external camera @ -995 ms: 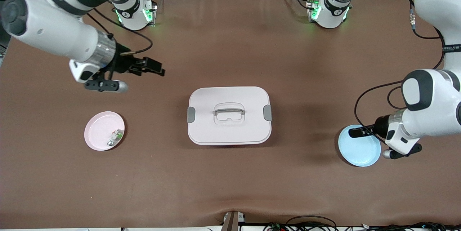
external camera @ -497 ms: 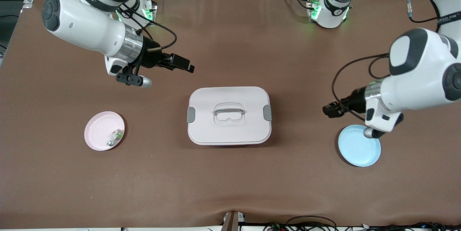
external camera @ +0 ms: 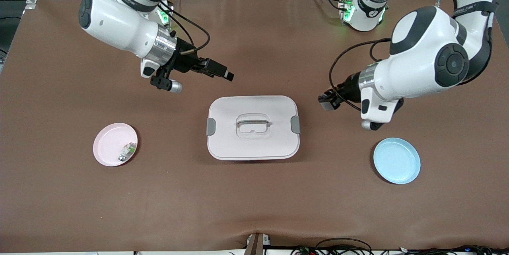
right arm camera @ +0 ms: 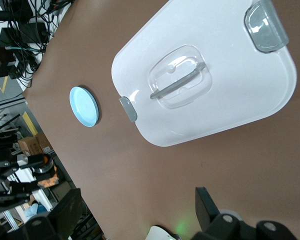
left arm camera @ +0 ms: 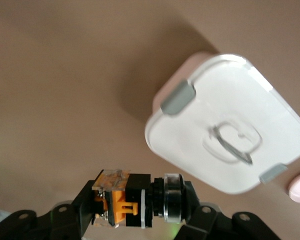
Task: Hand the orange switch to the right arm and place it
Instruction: 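Lift the orange switch with the left gripper while the right gripper approaches, then bring the orange switch to the right gripper and close the right gripper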
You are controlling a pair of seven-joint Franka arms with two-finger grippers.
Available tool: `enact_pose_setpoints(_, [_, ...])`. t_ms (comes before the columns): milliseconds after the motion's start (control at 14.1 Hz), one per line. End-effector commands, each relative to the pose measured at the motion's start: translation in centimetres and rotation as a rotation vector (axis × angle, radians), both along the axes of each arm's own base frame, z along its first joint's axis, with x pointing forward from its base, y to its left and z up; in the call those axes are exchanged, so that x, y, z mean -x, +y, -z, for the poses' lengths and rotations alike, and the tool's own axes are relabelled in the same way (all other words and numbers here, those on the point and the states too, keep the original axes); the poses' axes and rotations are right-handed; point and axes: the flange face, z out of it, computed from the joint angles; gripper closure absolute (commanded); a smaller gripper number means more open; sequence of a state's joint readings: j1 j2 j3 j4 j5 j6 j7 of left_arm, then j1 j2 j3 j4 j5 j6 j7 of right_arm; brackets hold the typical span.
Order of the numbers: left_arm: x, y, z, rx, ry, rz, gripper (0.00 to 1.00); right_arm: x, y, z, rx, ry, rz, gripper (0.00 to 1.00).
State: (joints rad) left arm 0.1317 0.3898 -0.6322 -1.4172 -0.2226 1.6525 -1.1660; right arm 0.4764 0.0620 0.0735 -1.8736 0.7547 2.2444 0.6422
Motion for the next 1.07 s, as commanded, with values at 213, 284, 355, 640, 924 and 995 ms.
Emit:
enact_pose_setpoints(213, [2.8,-5.3,-1.4,0.088,0.184,-0.118,1.00,2.6,3.3,0.2,-0.062,-0.046,0.036,0.00])
enact_pose_setpoints(284, [3.5,-6.8,-1.2,0.110,0.239,-0.135,1.00,2.7,3.6,0.1,-0.064,-0.052,0.027,0.00])
enact_pose_setpoints(355, [3.6,-7.4,-0.9,0.112,0.287,-0.178,1.00,3.0,4.1,-0.1,-0.066,-0.060,0.013,0.00])
enact_pose_setpoints(640, [3.7,-9.3,0.1,0.143,0.347,-0.227,1.00,4.7,6.0,-0.4,-0.069,-0.062,-0.031,0.00])
enact_pose_setpoints(924, [3.8,-10.6,0.9,0.146,0.383,-0.270,1.00,5.7,7.6,-1.0,-0.089,-0.061,0.005,0.00])
enact_pose_setpoints(995, [4.0,-11.2,0.8,0.161,0.395,-0.272,1.00,6.1,8.1,-1.2,-0.094,-0.058,0.011,0.00])
